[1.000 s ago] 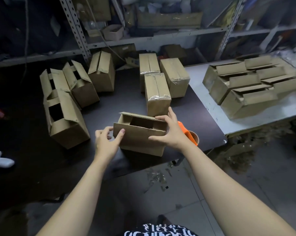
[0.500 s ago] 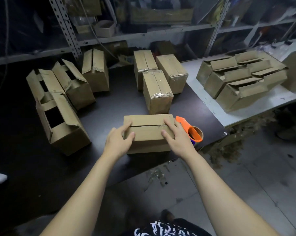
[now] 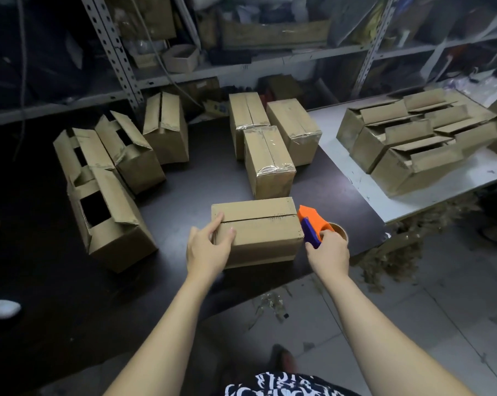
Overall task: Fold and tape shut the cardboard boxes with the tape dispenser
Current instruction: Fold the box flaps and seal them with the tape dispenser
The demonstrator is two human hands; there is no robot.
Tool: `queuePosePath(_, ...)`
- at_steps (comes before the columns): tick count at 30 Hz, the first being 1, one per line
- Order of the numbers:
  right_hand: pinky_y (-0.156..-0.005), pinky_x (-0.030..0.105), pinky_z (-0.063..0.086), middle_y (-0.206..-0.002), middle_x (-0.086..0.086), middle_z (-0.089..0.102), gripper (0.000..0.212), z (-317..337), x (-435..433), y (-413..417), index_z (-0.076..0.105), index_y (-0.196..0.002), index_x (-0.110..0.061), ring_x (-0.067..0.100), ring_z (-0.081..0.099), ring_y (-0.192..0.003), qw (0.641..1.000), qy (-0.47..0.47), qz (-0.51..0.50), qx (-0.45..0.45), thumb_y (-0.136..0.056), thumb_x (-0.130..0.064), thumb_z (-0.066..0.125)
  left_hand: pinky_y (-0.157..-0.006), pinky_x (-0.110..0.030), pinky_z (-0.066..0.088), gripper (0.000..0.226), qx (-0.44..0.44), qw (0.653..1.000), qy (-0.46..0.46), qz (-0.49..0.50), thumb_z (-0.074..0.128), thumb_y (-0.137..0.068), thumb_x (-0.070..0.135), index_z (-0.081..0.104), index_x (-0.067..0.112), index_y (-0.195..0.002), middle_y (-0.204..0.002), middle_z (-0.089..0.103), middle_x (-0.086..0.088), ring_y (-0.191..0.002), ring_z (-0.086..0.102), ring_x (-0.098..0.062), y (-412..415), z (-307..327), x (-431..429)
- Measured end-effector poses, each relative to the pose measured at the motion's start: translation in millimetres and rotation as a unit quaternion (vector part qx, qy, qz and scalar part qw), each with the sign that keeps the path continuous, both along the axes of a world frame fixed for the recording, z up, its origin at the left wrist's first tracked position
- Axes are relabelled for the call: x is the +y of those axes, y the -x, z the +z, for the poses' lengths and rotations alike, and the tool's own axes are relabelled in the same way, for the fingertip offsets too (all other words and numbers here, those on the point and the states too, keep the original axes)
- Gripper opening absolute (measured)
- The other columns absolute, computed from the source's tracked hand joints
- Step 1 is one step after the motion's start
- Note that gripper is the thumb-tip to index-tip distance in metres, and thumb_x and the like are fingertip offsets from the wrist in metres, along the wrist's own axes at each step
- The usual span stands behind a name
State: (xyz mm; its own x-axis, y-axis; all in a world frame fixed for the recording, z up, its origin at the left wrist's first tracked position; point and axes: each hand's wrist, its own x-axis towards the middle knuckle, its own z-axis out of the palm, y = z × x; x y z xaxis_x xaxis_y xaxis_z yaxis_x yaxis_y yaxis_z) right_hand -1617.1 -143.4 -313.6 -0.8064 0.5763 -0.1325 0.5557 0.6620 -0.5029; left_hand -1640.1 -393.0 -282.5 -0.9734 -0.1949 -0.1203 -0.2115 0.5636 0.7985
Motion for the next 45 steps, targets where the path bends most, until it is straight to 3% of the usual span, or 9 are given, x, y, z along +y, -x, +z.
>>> queuePosePath(7,-0.09,0.042,0.058,-0.116,0.015,0.069,0.041,-5.9,15.1,19.4,0.062,-0.125,-0.003,0.035,0.066,-0.109,0.988,-0.083,0.021,-0.129,-0.095,-0.029,0.073,-0.095,-0.034,0.049,0.048,0.0,0.999,-0.001,0.053,0.065,-0.096,0.048,0.059,0.04,-0.143,-0.107,0.048,0.002,-0.095,0.051,-0.014,0.6,8.6,17.6)
queuePosePath(13,-0.088,0.043,0.055,-0.13,0.019,0.062,0.037,18.6,21.9,21.7,0.05,-0.128,-0.007,0.039,0.062,-0.117,0.999,0.003,0.01,0.033,-0.102,-0.029,0.064,-0.096,-0.042,0.053,0.05,-0.006,0.999,0.034,0.033,0.062,-0.096,0.053,0.056,0.041,-0.145,-0.106,0.045,0.005,-0.098,0.052,-0.015,3.6,13.4,23.2)
queuePosePath(18,-0.066,0.024,0.048,-0.121,0.009,0.067,0.031,60.1,27.2,22.7,0.051,-0.122,-0.016,0.028,0.066,-0.1,0.975,0.065,0.114,0.18,-0.102,-0.035,0.063,-0.101,-0.038,0.04,0.048,0.034,0.993,0.108,0.027,0.068,-0.094,0.049,0.062,0.035,-0.14,-0.122,0.041,0.003,-0.118,0.038,-0.016,12.8,28.5,19.3)
queuePosePath(21,-0.063,0.02,0.048,-0.098,0.002,0.07,0.023,84.2,18.9,15.3,0.054,-0.106,-0.021,0.015,0.063,-0.077,0.95,0.071,0.156,0.261,-0.095,-0.033,0.071,-0.101,-0.03,0.04,0.042,0.113,0.99,0.068,0.04,0.066,-0.098,0.039,0.063,0.03,-0.139,-0.131,0.045,0.002,-0.128,0.039,-0.016,15.2,37.7,24.7)
queuePosePath(24,-0.059,0.011,0.041,-0.082,-0.007,0.066,0.027,104.0,5.7,7.8,0.056,-0.095,-0.023,0.004,0.062,-0.07,0.927,0.106,0.177,0.314,-0.085,-0.042,0.072,-0.091,-0.012,0.038,0.032,0.179,0.984,-0.004,0.008,0.061,-0.103,0.033,0.065,0.028,-0.134,-0.126,0.052,0.012,-0.118,0.045,-0.001,19.3,56.0,30.0)
queuePosePath(30,-0.064,0.012,0.047,-0.088,-0.003,0.071,0.053,118.6,-12.7,-0.3,0.064,-0.102,-0.015,0.006,0.065,-0.073,0.889,0.12,0.263,0.355,-0.069,-0.042,0.095,-0.095,-0.03,0.055,0.037,0.079,0.944,-0.298,-0.12,0.046,-0.1,0.054,0.067,0.035,-0.123,-0.117,0.074,0.009,-0.113,0.068,-0.01,38.1,121.6,47.2)
queuePosePath(34,-0.067,0.033,0.061,-0.097,0.001,0.074,0.058,121.4,-15.1,2.8,0.066,-0.108,-0.012,0.018,0.07,-0.08,0.878,0.095,0.291,0.369,-0.07,-0.045,0.093,-0.094,-0.04,0.058,0.042,0.06,0.937,-0.299,-0.171,0.057,-0.088,0.058,0.075,0.028,-0.113,-0.116,0.074,0.004,-0.116,0.066,-0.021,41.2,147.7,46.6)
queuePosePath(39,-0.065,0.033,0.06,-0.095,0.002,0.074,0.056,121.2,-16.9,0.4,0.066,-0.106,-0.011,0.019,0.07,-0.078,0.872,0.097,0.298,0.376,-0.068,-0.042,0.093,-0.086,-0.041,0.058,0.02,0.009,0.916,-0.325,-0.236,0.068,-0.087,0.038,0.078,0.021,-0.09,-0.092,0.072,0.0,-0.101,0.067,-0.021,46.1,163.0,28.6)
queuePosePath(45,-0.066,0.031,0.06,-0.097,0.0,0.073,0.056,119.6,-21.6,0.5,0.065,-0.109,-0.012,0.016,0.07,-0.08,0.87,0.107,0.326,0.355,-0.069,-0.041,0.092,-0.078,-0.039,0.061,0.017,0.031,0.928,-0.283,-0.241,0.068,-0.087,0.035,0.08,0.024,-0.086,-0.091,0.076,-0.005,-0.091,0.072,-0.021,48.8,164.1,10.8)
